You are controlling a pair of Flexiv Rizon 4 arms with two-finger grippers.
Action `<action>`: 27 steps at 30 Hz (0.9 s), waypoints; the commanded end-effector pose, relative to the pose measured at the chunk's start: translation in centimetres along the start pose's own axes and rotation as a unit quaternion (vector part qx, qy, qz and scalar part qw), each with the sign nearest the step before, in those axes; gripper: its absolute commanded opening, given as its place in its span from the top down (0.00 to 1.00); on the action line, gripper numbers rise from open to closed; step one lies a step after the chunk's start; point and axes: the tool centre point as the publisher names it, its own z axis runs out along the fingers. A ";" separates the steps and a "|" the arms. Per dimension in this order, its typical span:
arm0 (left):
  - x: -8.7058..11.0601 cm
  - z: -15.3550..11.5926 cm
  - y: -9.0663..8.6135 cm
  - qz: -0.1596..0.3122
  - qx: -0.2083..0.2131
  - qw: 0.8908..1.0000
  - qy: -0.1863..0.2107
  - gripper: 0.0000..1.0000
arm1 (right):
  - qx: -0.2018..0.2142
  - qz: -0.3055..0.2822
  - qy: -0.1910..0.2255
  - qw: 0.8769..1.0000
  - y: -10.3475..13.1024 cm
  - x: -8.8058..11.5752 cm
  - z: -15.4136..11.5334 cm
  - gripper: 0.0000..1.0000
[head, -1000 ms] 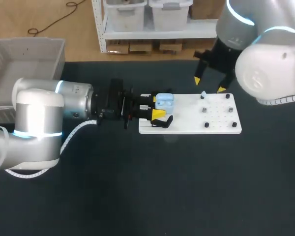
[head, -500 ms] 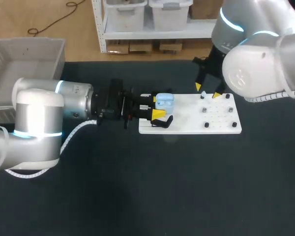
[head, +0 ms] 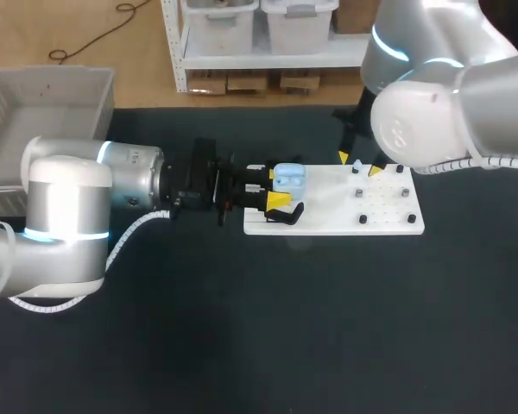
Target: Pick up each earbud case from the left stands, insert the matching earbuds, close the lid, and place the case in the box.
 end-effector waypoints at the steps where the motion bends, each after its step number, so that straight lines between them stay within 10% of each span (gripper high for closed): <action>1: 0.0 0.0 -0.1 0.000 -0.001 1.000 0.000 1.00 | -0.002 -0.005 -0.001 1.000 0.1 -0.3 0.4 0.53; 27: 0.0 0.0 -0.1 0.000 -0.001 1.000 0.000 1.00 | -0.035 0.027 -0.027 0.999 -0.4 -1.2 0.9 0.59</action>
